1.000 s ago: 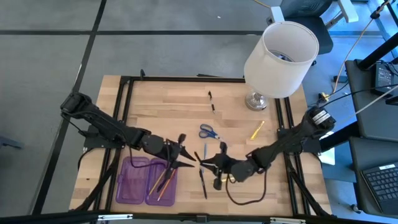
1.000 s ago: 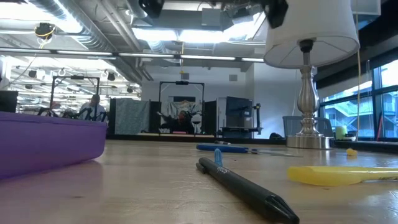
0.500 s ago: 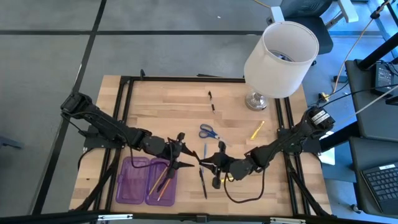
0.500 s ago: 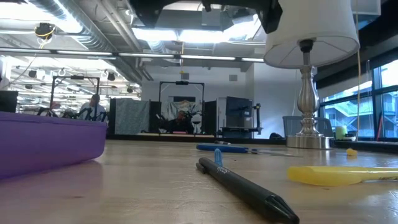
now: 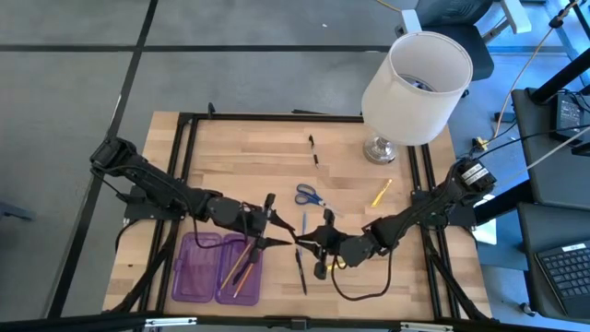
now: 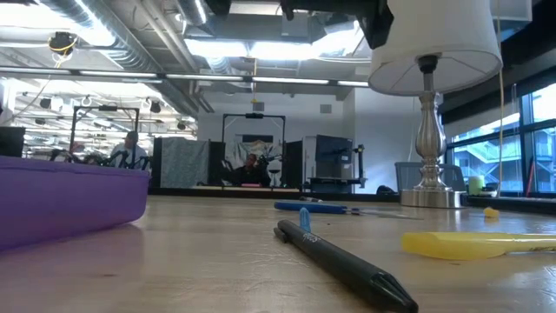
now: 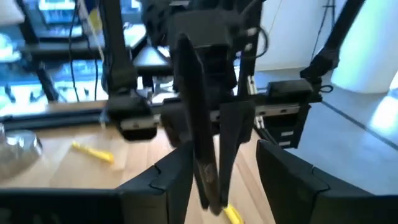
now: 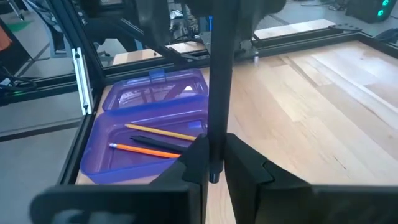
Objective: Pick & place school supplies into a supply box
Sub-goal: Put the right black pen into the violet box
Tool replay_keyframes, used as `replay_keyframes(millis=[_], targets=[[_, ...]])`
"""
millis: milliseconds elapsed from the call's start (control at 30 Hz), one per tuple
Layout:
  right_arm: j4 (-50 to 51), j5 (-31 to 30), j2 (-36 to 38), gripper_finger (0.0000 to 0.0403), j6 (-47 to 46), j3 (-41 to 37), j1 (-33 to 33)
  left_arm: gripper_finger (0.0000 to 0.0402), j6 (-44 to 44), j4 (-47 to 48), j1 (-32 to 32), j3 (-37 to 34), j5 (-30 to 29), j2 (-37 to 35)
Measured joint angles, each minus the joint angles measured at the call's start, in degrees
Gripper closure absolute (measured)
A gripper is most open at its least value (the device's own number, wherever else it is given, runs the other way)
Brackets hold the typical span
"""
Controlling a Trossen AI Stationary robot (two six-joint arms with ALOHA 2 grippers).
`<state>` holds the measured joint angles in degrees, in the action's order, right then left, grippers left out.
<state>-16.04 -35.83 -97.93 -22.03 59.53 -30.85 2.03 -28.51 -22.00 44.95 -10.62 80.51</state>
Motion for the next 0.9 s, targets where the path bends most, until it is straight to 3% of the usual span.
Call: replay_keyframes(millis=[233, 633, 900], targets=[[0.16, 0.07, 0.0, 0.0357, 0.05, 0.0, 0.0, 0.0278, -1.78, -0.68, 0.02, 0.0, -0.04, 0.0], [0.58, 0.19, 0.0, 0.0354, 0.25, 0.0, -0.04, 0.0381, -1.71, -0.62, 0.02, 0.0, 0.1, 0.0], [1.64, 2.95, 0.01, 0.0306, 0.02, 0.0, 0.02, 0.0377, -1.36, -0.44, 0.01, 0.0, 0.11, 0.0]])
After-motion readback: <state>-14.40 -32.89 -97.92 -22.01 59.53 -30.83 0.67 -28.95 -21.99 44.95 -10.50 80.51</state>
